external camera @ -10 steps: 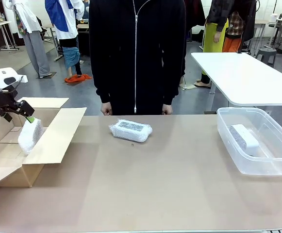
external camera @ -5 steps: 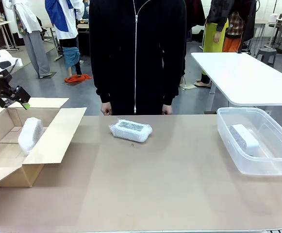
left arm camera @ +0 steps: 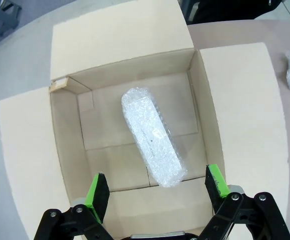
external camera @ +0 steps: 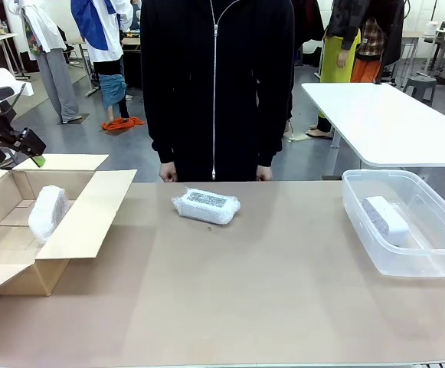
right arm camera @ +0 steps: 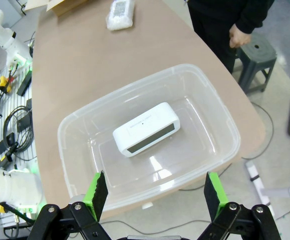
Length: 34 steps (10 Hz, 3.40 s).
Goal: Separate and place wrapped and unwrapped clocks.
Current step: If the picked Digital clock is wrapped, place it in the Package Box ; if not, place it in the Organizing box, then pick up the Digital clock indicated by the person.
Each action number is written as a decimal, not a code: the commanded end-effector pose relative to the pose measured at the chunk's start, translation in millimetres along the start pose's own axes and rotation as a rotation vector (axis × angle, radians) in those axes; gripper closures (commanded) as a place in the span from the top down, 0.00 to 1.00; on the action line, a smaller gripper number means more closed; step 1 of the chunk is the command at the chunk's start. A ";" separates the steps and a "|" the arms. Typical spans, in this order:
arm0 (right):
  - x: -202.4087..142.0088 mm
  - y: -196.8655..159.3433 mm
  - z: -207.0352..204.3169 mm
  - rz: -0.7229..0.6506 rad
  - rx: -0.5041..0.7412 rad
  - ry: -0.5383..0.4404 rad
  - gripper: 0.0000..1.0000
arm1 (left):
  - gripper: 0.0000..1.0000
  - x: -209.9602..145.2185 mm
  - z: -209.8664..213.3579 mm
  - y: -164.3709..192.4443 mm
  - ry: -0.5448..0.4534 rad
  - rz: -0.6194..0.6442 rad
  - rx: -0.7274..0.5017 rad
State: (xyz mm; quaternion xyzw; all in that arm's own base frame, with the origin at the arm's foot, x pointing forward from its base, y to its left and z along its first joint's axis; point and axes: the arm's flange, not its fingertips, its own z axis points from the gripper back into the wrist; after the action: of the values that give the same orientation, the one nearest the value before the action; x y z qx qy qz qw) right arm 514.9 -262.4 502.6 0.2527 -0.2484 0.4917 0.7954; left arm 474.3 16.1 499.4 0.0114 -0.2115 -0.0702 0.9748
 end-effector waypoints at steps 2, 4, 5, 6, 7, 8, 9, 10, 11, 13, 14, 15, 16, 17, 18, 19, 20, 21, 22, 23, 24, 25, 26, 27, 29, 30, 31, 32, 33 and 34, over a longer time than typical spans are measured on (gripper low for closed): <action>0.0 0.8 -1.8 0.010 0.003 0.001 1.00 | 1.00 0.0 0.0 0.0 0.000 0.000 0.000; 0.0 0.8 -1.8 0.010 0.003 0.001 1.00 | 1.00 0.0 0.0 0.0 0.000 0.000 0.000; 0.0 0.8 -1.8 0.010 0.003 0.001 1.00 | 1.00 0.0 0.0 0.0 0.000 0.000 0.000; 0.0 0.8 -1.8 0.010 0.003 0.001 1.00 | 1.00 0.0 0.0 0.0 0.000 0.000 0.000; 0.0 0.8 -1.8 0.010 0.003 0.001 1.00 | 1.00 0.0 0.0 0.0 0.000 0.000 0.000; 0.0 0.8 -1.8 0.010 0.003 0.001 1.00 | 1.00 0.0 0.0 0.0 0.000 0.000 0.000; 0.0 0.8 -1.8 0.010 0.003 0.001 1.00 | 1.00 0.0 0.0 0.0 0.000 0.000 0.000; 0.0 0.8 -1.8 0.010 0.003 0.001 1.00 | 1.00 0.0 0.0 0.0 0.000 0.000 0.000; 0.0 0.8 -1.8 0.010 0.003 0.001 1.00 | 1.00 0.0 0.0 0.0 0.000 0.000 0.000; 0.0 0.8 -1.8 0.010 0.003 0.001 1.00 | 1.00 0.0 0.0 0.0 0.000 0.000 0.000; 0.0 0.8 -1.8 0.010 0.003 0.001 1.00 | 1.00 -0.4 -0.9 -0.6 -0.004 0.000 0.000; 0.0 0.8 -1.8 0.010 0.003 0.001 1.00 | 1.00 -2.2 8.5 5.2 -0.026 -0.070 -0.048; 0.0 0.8 -1.8 0.010 0.003 0.001 1.00 | 1.00 -6.2 20.0 13.6 -0.034 -0.136 -0.108; 0.0 0.8 -1.8 0.010 0.003 0.001 1.00 | 1.00 -12.1 34.7 24.1 -0.050 -0.188 -0.146; 0.0 0.8 -1.8 0.010 0.003 0.001 1.00 | 1.00 -17.3 45.9 34.0 -0.046 -0.243 -0.138; 0.0 0.8 -1.8 0.010 0.003 0.001 1.00 | 1.00 -22.1 56.2 42.8 -0.054 -0.275 -0.157; 0.0 0.8 -1.8 0.010 0.003 0.001 1.00 | 1.00 -28.3 63.3 52.0 -0.046 -0.332 -0.182; 0.0 0.8 -1.8 0.010 0.003 0.001 1.00 | 1.00 -33.2 68.8 63.2 -0.023 -0.386 -0.198; 0.0 0.8 -1.8 0.010 0.003 0.001 1.00 | 1.00 -37.9 76.8 73.2 -0.017 -0.456 -0.283; 0.0 0.8 -1.8 0.010 0.003 0.001 1.00 | 1.00 -42.4 84.2 84.2 -0.035 -0.553 -0.380; 0.0 0.8 -1.8 0.010 0.003 0.001 1.00 | 1.00 -45.1 88.8 95.5 -0.048 -0.623 -0.444; 0.0 0.8 -1.8 0.010 0.003 0.001 1.00 | 1.00 -48.2 90.7 105.5 -0.053 -0.703 -0.523; 0.0 0.8 -1.8 0.010 0.003 0.001 1.00 | 1.00 -50.6 88.8 116.0 -0.068 -0.773 -0.594; 0.0 0.8 -1.8 0.010 0.003 0.001 1.00 | 1.00 -51.9 84.5 126.9 -0.089 -0.783 -0.625; 0.0 0.8 -1.8 0.010 0.003 0.001 1.00 | 1.00 -51.9 75.6 143.3 -0.148 -0.792 -0.679; 0.0 0.8 -1.8 0.010 0.003 0.001 1.00 | 1.00 -52.4 72.1 148.1 -0.184 -0.793 -0.706; 0.0 0.8 -1.8 0.010 0.003 0.001 1.00 | 1.00 -53.2 68.5 151.4 -0.219 -0.791 -0.728; 0.0 0.8 -1.8 0.010 0.003 0.001 1.00 | 1.00 -52.9 65.5 152.5 -0.251 -0.780 -0.750; 0.0 0.8 -1.8 0.010 0.003 0.001 1.00 | 1.00 -51.5 64.6 147.4 -0.269 -0.775 -0.758; 0.0 0.8 -1.8 0.010 0.003 0.001 1.00 | 1.00 -51.9 61.2 144.5 -0.260 -0.777 -0.748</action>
State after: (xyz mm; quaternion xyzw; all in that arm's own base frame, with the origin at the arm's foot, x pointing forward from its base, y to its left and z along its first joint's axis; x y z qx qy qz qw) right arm 514.9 -262.3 502.5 0.2527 -0.2484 0.4918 0.7953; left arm 419.4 169.6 540.3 -0.2661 -0.2651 -0.4880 0.7879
